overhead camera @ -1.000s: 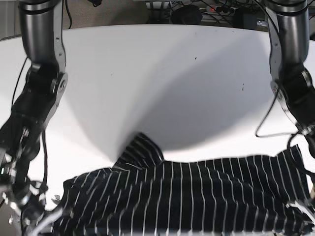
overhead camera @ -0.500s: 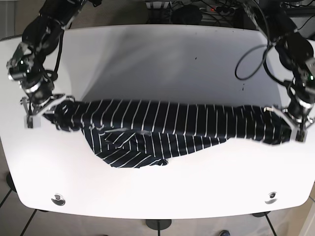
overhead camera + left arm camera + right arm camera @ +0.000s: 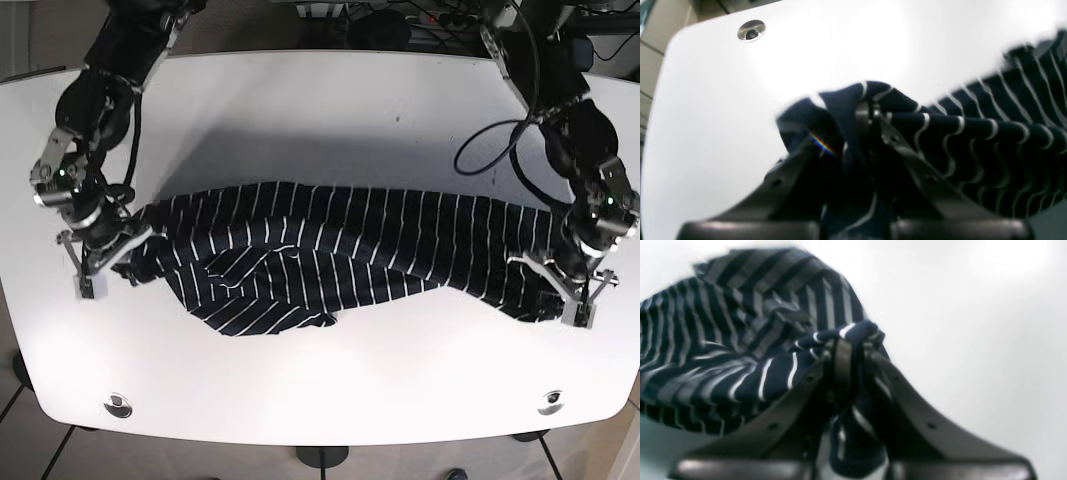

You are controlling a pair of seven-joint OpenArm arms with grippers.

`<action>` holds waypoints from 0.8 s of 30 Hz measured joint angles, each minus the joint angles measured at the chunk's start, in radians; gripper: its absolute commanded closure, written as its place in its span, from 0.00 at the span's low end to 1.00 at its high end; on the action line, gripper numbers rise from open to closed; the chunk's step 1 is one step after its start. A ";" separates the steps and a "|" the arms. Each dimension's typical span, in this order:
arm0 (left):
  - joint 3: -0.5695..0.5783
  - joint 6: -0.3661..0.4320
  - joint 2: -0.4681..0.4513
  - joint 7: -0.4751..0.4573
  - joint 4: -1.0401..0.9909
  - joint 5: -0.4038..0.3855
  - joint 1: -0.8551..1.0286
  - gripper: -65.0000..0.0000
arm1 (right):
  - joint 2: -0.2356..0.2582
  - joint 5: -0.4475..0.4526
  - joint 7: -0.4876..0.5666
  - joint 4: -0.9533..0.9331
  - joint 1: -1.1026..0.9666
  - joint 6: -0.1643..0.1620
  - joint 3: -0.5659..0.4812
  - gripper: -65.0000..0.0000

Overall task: Fold the T-shirt properly
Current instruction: 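Raise the shirt high with both grippers and lay it back down flatter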

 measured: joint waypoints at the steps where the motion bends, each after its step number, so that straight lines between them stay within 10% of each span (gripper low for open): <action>1: 0.026 0.006 -0.008 -0.032 -0.053 0.013 -0.050 1.00 | -0.003 -0.037 0.000 -0.024 0.050 0.000 -0.014 0.97; 17: 0.144 0.030 -0.071 -0.218 -0.590 0.187 -0.978 1.00 | 0.132 -0.113 0.013 -0.407 1.014 0.007 -0.290 0.97; 24: 0.120 0.029 -0.098 -0.212 -0.528 0.144 -0.822 1.00 | 0.136 -0.100 -0.013 -0.251 0.877 0.008 -0.228 0.97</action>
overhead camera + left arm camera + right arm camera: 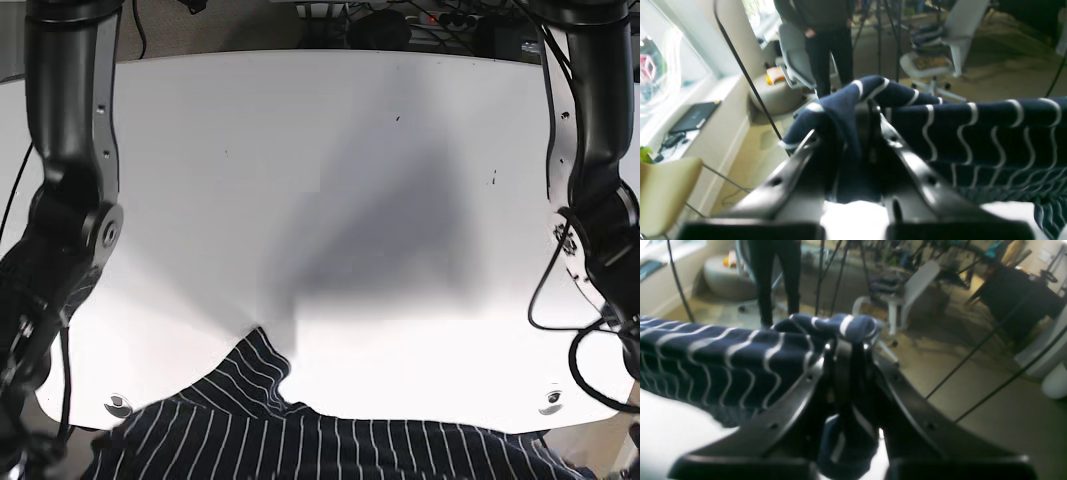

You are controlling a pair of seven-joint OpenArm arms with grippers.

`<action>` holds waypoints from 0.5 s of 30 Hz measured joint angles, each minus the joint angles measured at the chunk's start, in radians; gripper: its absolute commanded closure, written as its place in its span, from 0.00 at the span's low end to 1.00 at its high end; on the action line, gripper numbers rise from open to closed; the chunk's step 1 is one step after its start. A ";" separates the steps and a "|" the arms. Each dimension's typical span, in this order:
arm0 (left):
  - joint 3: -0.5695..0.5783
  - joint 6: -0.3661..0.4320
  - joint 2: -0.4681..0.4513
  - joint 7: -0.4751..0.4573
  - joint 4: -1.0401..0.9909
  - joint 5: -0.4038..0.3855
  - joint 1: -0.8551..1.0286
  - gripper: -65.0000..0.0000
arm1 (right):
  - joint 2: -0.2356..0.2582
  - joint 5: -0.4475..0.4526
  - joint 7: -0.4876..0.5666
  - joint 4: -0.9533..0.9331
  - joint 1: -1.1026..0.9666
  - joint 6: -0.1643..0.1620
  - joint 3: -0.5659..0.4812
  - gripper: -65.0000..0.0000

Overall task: Fold the T-shirt properly
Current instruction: 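Raise the shirt high with both grippers and lay it back down flatter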

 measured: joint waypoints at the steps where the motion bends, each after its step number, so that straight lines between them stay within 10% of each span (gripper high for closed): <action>1: -0.007 0.000 -0.001 -0.004 0.041 -0.026 0.070 1.00 | 0.001 -0.005 -0.008 0.037 -0.077 0.000 0.016 0.97; 15: -0.092 0.002 0.014 0.002 0.420 -0.183 0.977 1.00 | -0.066 0.174 -0.013 0.344 -1.032 -0.008 0.250 0.97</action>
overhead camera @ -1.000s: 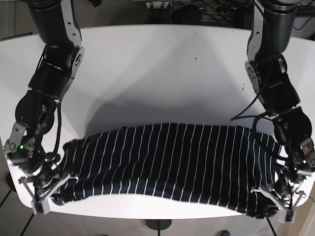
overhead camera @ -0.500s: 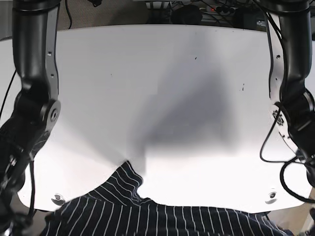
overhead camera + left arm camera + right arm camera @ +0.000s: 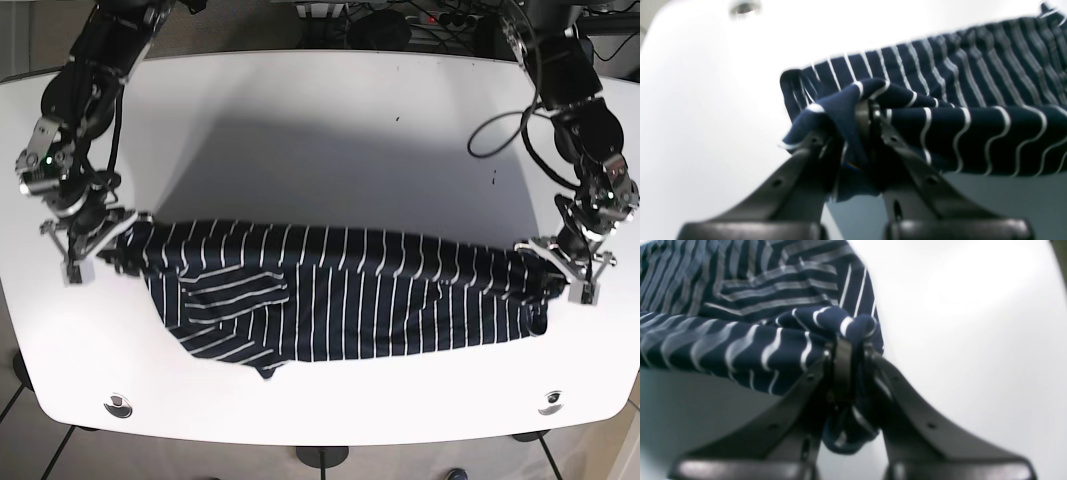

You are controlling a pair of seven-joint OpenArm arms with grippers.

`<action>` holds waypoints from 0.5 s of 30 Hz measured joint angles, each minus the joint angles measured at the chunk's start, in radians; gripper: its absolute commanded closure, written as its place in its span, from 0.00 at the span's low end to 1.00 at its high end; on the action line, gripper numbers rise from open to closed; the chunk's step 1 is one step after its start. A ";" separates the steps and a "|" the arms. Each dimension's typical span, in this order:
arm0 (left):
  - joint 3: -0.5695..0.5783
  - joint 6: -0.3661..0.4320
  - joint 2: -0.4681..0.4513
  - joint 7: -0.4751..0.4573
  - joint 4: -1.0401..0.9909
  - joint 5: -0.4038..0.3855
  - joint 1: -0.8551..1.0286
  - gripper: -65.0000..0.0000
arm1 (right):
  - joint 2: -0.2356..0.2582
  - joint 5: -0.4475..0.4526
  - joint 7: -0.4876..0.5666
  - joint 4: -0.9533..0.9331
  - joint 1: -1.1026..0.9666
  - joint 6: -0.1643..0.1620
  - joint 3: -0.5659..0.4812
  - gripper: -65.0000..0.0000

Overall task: Fold the T-shirt properly
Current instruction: 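Raise the shirt high with both grippers and lay it back down flatter, then release the shirt and move both grippers to its corners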

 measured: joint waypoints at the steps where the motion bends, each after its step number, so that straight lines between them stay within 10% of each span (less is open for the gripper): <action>1: 0.000 -0.001 0.002 -0.001 0.024 -0.003 0.036 1.00 | -0.007 0.011 0.000 0.003 -0.036 0.000 0.013 0.97; 15: -0.205 -0.129 0.024 -0.002 0.148 -0.014 0.381 1.00 | -0.011 0.059 0.011 0.040 -0.341 0.008 0.043 0.97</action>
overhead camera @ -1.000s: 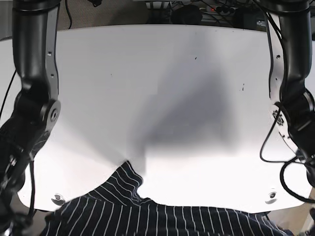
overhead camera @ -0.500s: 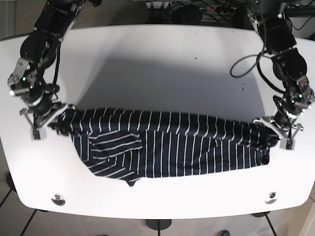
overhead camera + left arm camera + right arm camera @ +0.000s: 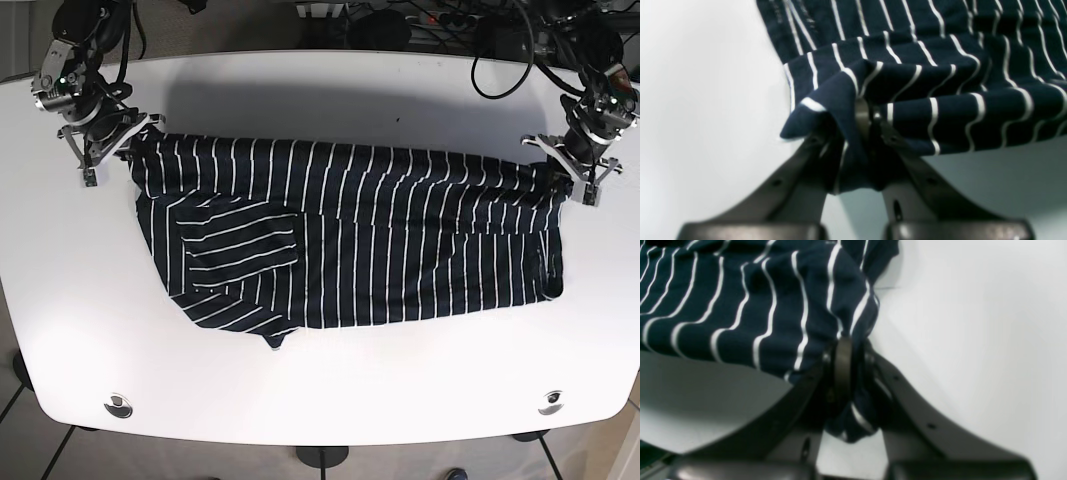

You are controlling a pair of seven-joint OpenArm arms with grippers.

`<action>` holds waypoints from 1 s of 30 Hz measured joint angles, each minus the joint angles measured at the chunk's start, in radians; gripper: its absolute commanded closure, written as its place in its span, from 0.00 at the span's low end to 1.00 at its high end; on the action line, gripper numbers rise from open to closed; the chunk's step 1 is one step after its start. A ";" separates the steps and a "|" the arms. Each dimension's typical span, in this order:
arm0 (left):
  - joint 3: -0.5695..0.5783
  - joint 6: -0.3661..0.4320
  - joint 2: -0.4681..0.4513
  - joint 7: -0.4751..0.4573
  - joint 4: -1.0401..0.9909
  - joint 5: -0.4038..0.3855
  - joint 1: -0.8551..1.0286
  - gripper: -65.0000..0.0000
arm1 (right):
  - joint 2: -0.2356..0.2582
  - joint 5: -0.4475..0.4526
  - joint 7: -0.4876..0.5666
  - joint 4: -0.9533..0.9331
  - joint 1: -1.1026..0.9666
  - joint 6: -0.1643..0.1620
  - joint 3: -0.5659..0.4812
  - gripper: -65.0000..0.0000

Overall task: Fold the T-shirt properly
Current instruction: 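Release the shirt and move both grippers to its corners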

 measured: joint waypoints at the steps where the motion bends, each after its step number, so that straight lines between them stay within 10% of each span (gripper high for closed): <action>1: -0.006 0.000 -0.001 -0.004 0.005 -0.003 0.017 1.00 | 0.000 0.000 0.000 0.000 -0.014 0.000 0.000 0.97; 6: -0.021 -0.001 -0.005 -0.006 0.011 -0.004 0.093 0.92 | 0.006 0.004 0.000 0.000 -0.069 0.000 -0.001 0.96; 9: -0.074 -0.003 -0.003 -0.005 0.011 -0.005 0.134 0.55 | 0.008 0.003 0.004 0.000 -0.104 0.000 -0.001 0.95; 12: -0.115 -0.003 -0.003 -0.006 0.011 -0.004 0.170 0.30 | 0.009 0.019 0.004 0.000 -0.143 0.000 -0.001 0.73; 16: -0.160 -0.003 -0.006 -0.005 0.011 -0.007 0.249 0.29 | 0.012 0.095 0.004 0.000 -0.209 0.000 0.000 0.35; 21: -0.246 -0.003 -0.034 -0.006 0.011 -0.007 0.291 0.29 | 0.075 0.252 0.004 0.000 -0.279 0.000 0.040 0.29; 30: -0.291 0.000 -0.058 0.220 0.103 -0.023 0.234 0.28 | 0.141 0.355 -0.049 0.003 -0.295 0.204 0.080 0.29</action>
